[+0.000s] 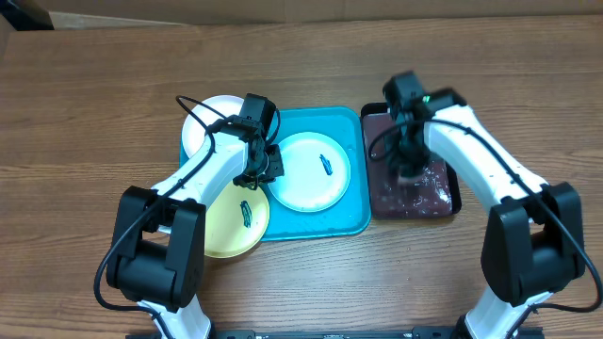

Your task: Clean dirty plates on tray and stack at the side

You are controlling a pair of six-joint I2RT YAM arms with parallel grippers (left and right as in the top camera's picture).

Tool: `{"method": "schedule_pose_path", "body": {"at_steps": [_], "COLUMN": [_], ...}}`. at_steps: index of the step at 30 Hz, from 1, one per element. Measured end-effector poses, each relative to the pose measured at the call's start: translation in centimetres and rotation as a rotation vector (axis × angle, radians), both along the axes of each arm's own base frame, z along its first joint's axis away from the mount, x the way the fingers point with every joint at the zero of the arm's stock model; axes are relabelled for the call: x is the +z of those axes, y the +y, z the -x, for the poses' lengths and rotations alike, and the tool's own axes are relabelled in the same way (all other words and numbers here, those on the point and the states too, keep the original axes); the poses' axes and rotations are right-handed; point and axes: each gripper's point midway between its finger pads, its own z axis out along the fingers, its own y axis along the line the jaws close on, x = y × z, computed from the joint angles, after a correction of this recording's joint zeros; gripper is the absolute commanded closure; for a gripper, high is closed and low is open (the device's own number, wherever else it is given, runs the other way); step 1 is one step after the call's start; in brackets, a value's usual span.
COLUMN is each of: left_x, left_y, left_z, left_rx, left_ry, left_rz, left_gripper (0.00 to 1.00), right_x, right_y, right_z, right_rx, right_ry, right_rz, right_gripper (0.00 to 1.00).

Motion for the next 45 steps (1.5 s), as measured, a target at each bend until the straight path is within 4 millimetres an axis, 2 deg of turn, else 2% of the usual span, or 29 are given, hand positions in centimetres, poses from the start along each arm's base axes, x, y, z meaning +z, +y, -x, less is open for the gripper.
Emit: {"method": "schedule_pose_path", "body": {"at_steps": [2, 4, 8, 10, 14, 18, 23, 27, 30, 32, 34, 38, 40, 41, 45], "left_x": [0.0, 0.0, 0.0, 0.0, 0.0, 0.0, 0.0, 0.0, 0.0, 0.0, 0.1, 0.1, 0.1, 0.1, 0.1], "left_y": [0.0, 0.0, 0.0, 0.0, 0.0, 0.0, 0.0, -0.1, -0.1, -0.1, -0.1, -0.3, -0.4, -0.4, -0.5], "left_z": [0.0, 0.0, 0.0, 0.0, -0.1, -0.1, -0.1, -0.2, -0.2, -0.2, -0.3, -0.4, -0.5, -0.4, -0.4], "left_rx": [0.0, 0.0, 0.0, 0.0, 0.0, 0.0, 0.0, 0.0, 0.0, 0.0, 0.0, -0.001, -0.002, -0.002, -0.003], "left_ry": [-0.001, -0.002, -0.002, -0.002, -0.002, -0.005, -0.006, -0.007, -0.008, -0.009, -0.012, -0.016, -0.018, -0.017, -0.015], "left_rz": [0.0, 0.0, 0.0, 0.0, 0.0, 0.002, 0.002, 0.002, 0.002, 0.003, 0.004, 0.013, 0.018, 0.021, 0.024], "left_gripper": [0.87, 0.87, 0.88, 0.96, 0.96, 0.96, 0.96, 0.96, 0.96, 0.96, 0.96, 0.96, 0.96, 0.96, 0.95], "right_x": [1.7, 1.9, 1.1, 0.2, -0.5, 0.7, 1.9, -0.3, -1.8, -1.8, -0.8, 3.5, 6.5, 7.4, 9.6], "right_y": [0.3, 0.4, 0.3, 0.3, 0.0, -0.3, 0.2, 0.4, 0.0, -0.5, -0.9, -0.1, 1.7, 2.8, 7.4], "right_z": [-1.0, -1.2, -1.0, -0.8, 0.1, 0.8, -0.6, -1.2, -0.1, 0.5, 0.6, -1.7, -3.8, -4.3, -5.5], "right_rx": [0.0, 0.0, 0.0, -0.001, -0.001, 0.0, -0.001, -0.001, -0.007, -0.018, -0.032, -0.047, -0.03, -0.018, 0.053], "right_ry": [-0.033, -0.04, -0.035, -0.033, 0.0, 0.038, -0.014, -0.053, -0.022, 0.007, 0.027, -0.029, -0.104, -0.122, -0.168], "right_rz": [-0.01, -0.012, -0.011, -0.01, 0.0, 0.012, -0.005, -0.018, -0.009, -0.001, -0.006, -0.089, -0.189, -0.247, -0.485], "right_gripper": [0.96, 0.96, 0.96, 0.96, 0.96, 0.96, 0.96, 0.96, 0.96, 0.96, 0.96, 0.96, 0.96, 0.96, 0.96]}}
